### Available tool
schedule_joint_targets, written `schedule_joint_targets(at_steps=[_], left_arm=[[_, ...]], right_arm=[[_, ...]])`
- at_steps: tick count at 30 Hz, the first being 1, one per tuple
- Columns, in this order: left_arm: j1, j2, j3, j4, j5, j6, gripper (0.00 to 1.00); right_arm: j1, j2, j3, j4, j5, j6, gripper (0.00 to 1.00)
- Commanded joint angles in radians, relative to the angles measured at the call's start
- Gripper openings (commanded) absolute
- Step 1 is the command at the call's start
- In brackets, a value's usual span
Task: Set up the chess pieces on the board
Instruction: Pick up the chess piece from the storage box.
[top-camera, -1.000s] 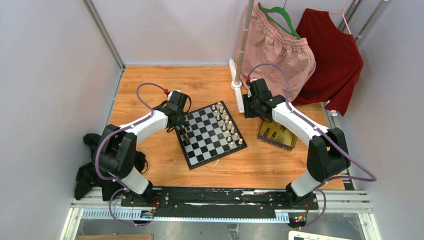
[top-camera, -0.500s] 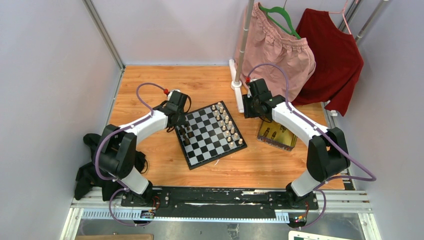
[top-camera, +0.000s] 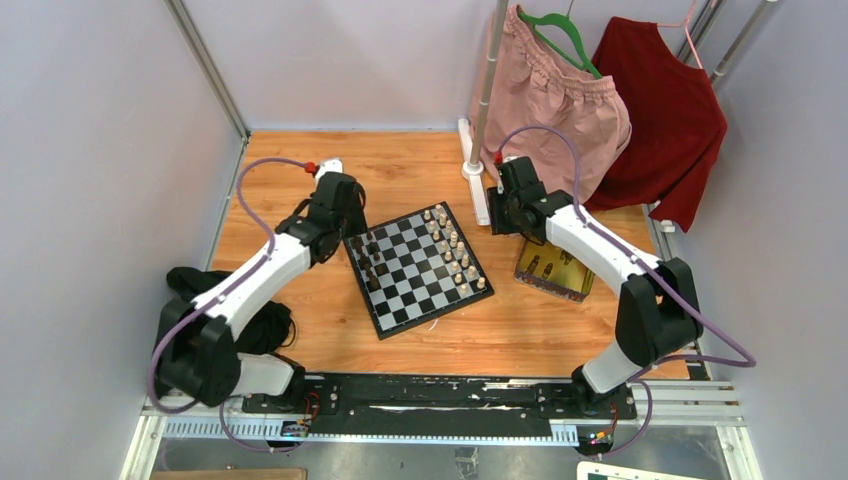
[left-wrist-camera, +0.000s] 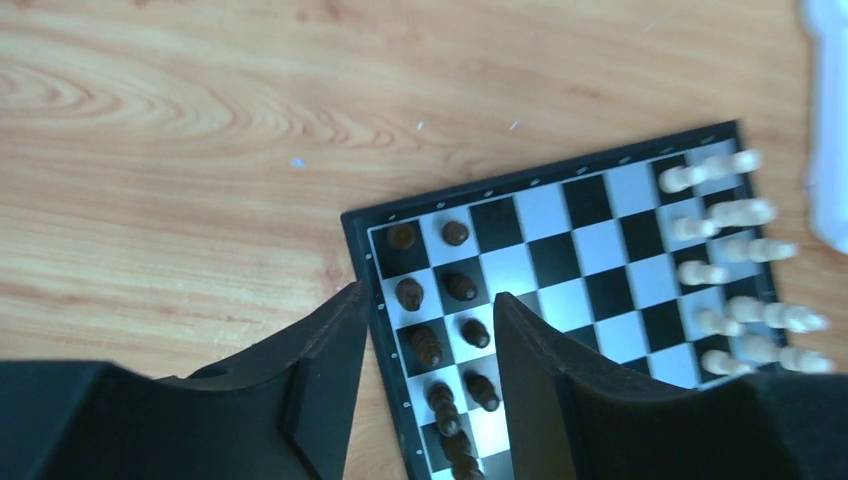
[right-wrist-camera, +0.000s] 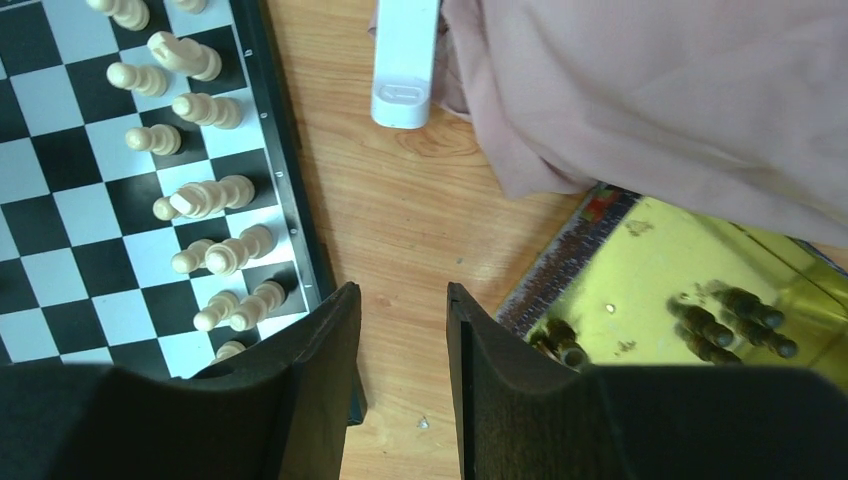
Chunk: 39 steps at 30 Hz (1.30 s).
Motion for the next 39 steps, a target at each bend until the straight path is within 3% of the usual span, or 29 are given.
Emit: schedule_joint_targets(at_steps=[1, 6, 10, 13, 16, 23, 30, 39], left_arm=[[-0.027, -0.139, -0.02, 0.061, -0.017, 0.02, 0.58], [-0.155, -0.162, 0.042, 0.08, -0.027, 0.124, 0.62], [-0.313, -0.055, 0.148, 0.047, -0.049, 0.225, 0.62], [-0.372, 0.013, 0.181, 0.058, -0.039, 0.255, 0.62], [-0.383, 0.041, 0.175, 0.084, 0.008, 0.242, 0.63], [-0.384, -0.005, 0.083, 0.185, -0.032, 0.194, 0.68], [-0.384, -0.124, -0.045, 0.295, -0.124, 0.176, 0.68], [-0.384, -0.171, -0.087, 0.293, -0.135, 0.187, 0.68]], right_arm=[[-0.009, -0.095, -0.026, 0.003, 0.134, 0.021, 0.41], [-0.037, -0.178, -0.095, 0.014, 0.258, 0.089, 0.41], [-0.085, -0.271, -0.173, 0.041, 0.328, 0.157, 0.4], [-0.133, -0.33, -0.227, 0.046, 0.36, 0.18, 0.38], [-0.183, -0.366, -0.288, 0.045, 0.37, 0.194, 0.37], [-0.254, -0.358, -0.375, 0.041, 0.31, 0.2, 0.36], [-0.263, -0.288, -0.399, 0.065, 0.192, 0.207, 0.34], [-0.262, -0.205, -0.406, 0.102, 0.128, 0.228, 0.34]])
